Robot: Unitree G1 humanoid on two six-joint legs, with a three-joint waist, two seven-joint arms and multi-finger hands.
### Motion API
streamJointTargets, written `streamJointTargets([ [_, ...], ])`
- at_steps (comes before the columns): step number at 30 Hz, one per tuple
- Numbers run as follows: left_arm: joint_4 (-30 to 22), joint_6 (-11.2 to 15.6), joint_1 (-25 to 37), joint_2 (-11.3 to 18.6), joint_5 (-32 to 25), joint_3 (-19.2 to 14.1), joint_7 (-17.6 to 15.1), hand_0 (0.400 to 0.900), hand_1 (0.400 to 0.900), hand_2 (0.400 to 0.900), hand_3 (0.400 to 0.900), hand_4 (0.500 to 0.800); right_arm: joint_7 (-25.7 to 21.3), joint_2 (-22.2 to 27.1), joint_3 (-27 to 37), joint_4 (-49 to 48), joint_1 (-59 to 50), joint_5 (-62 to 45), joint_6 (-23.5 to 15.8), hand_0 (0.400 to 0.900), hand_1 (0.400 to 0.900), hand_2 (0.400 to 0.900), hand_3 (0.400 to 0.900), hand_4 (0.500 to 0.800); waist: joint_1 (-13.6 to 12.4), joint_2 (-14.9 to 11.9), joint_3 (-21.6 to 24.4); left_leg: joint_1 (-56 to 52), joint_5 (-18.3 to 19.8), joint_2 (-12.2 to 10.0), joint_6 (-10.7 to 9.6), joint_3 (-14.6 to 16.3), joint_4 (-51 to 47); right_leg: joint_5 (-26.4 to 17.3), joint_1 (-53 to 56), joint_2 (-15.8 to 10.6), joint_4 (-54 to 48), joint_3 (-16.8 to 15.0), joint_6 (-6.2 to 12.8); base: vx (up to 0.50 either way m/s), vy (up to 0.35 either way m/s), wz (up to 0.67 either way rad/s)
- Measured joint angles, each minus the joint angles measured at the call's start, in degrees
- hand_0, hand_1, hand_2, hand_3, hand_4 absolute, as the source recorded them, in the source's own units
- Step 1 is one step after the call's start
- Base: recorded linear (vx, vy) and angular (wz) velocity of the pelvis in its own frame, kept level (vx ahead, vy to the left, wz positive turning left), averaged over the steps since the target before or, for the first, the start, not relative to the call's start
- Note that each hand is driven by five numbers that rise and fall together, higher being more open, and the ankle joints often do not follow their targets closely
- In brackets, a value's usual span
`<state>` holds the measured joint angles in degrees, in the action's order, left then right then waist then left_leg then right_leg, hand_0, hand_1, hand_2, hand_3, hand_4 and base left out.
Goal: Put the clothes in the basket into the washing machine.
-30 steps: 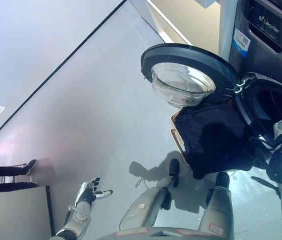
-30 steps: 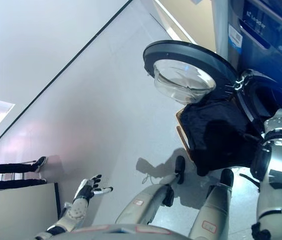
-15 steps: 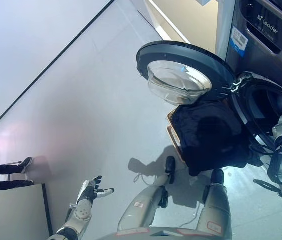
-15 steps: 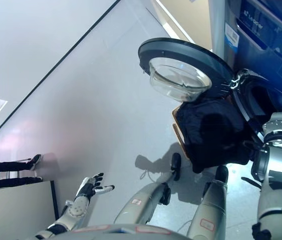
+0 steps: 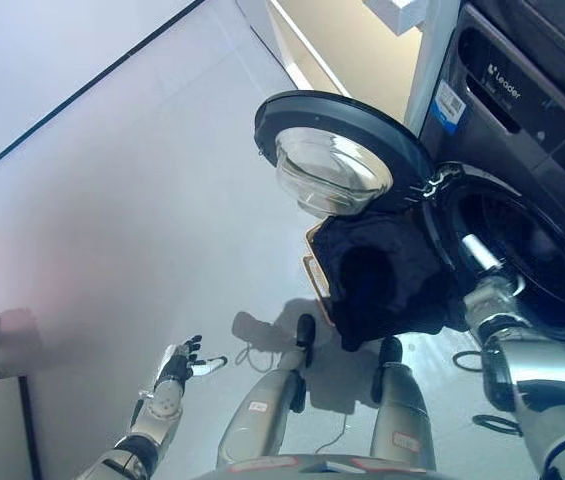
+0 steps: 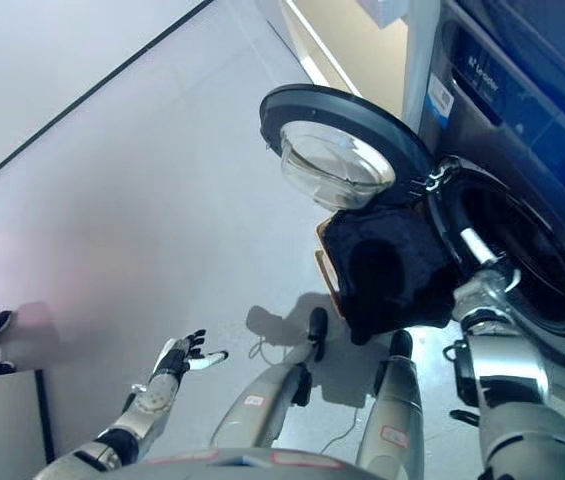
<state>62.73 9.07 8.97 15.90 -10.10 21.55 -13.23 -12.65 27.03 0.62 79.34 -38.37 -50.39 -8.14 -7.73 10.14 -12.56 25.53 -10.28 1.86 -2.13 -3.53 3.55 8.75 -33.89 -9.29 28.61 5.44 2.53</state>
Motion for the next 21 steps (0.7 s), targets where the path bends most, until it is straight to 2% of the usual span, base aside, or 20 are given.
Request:
streamJointTargets([
  [4, 1.8, -0.2, 2.5, -0.2, 0.0, -0.1, 0.4, 0.900, 0.900, 0.900, 0.900, 0.800, 1.8, -5.9, -1.4, 0.4, 5.1, 5.2, 2.0, 0.900, 0.900, 0.900, 0.900, 0.800, 0.9, -2.7, -0.2, -0.3, 0.7, -0.8, 0.0, -0.3, 0.9, -0.3, 1.7, 0.7, -1.6, 0.8, -0.88, 0.00, 0.005, 0.02],
  [5, 2.3, -0.4, 3.1, -1.1, 0.0, 0.0, 0.5, 0.900, 0.900, 0.900, 0.900, 0.800, 2.0, -6.6, -1.5, 0.4, 6.5, 6.4, 2.1, 0.900, 0.900, 0.900, 0.900, 0.800, 1.1, -3.3, -0.4, -0.5, 0.7, -0.8, 0.0, -0.6, 0.9, -0.4, 2.3, 0.7, -1.8, 1.2, -0.90, -0.01, -0.037, -0.03],
  [7, 3.3, -1.5, 2.9, -1.7, 0.3, -1.4, -0.4, 0.900, 0.900, 0.900, 0.900, 0.800, 1.7, -9.0, -1.8, 0.1, 10.7, 9.6, 1.9, 0.900, 0.900, 0.900, 0.900, 0.800, 1.7, -4.9, -0.7, -1.8, 1.2, -1.1, -0.1, -0.8, 1.0, -0.5, 3.9, 1.1, -2.7, 1.3, -0.98, 0.01, -0.047, 0.01],
  [10, 3.4, -1.3, -0.7, -1.8, 1.7, -2.7, 0.1, 0.900, 0.900, 0.900, 0.900, 0.800, 1.3, -11.8, -4.0, 0.0, 17.0, 14.6, 1.8, 0.900, 0.900, 0.900, 0.900, 0.800, 1.9, -8.1, -0.4, -4.3, 2.2, -2.1, -0.6, -0.9, 1.2, -0.6, 7.4, 2.1, -4.8, 1.8, -1.03, 0.04, 0.001, -0.07],
  [13, 4.5, -2.8, -3.8, -2.5, 3.1, -3.3, 0.2, 0.900, 0.900, 0.900, 0.900, 0.800, 0.1, -12.8, -8.5, -0.5, 23.8, 24.0, 1.3, 0.900, 0.900, 0.900, 0.900, 0.800, 2.5, -10.3, 0.7, -7.4, 3.4, -2.8, -0.7, -1.0, 1.1, -0.7, 11.9, 2.7, -7.7, 2.8, -1.08, 0.08, 0.048, -0.15],
  [17, 8.5, -3.1, -5.9, -2.6, 5.7, -3.9, 0.3, 0.900, 0.900, 0.900, 0.900, 0.800, -0.9, -13.1, -14.5, -0.7, 32.2, 42.8, 2.1, 0.900, 0.900, 0.900, 0.900, 0.800, 3.8, -12.6, 4.4, -12.2, 4.9, -3.3, -0.4, -0.6, -0.2, -1.1, 17.9, 3.4, -12.1, 3.1, -0.84, 0.11, 0.011, -0.16],
  [21, 12.9, -4.5, -7.0, -1.8, 7.5, -5.0, 2.2, 0.900, 0.900, 0.900, 0.900, 0.800, 0.1, -15.1, -14.9, -0.1, 38.6, 52.0, 2.8, 0.900, 0.900, 0.900, 0.900, 0.800, 6.0, -14.3, 10.0, -18.8, 5.7, -4.1, -0.6, 1.3, -3.2, -2.8, 25.0, 4.1, -18.0, 2.9, -0.05, 0.12, -0.006, -0.33],
])
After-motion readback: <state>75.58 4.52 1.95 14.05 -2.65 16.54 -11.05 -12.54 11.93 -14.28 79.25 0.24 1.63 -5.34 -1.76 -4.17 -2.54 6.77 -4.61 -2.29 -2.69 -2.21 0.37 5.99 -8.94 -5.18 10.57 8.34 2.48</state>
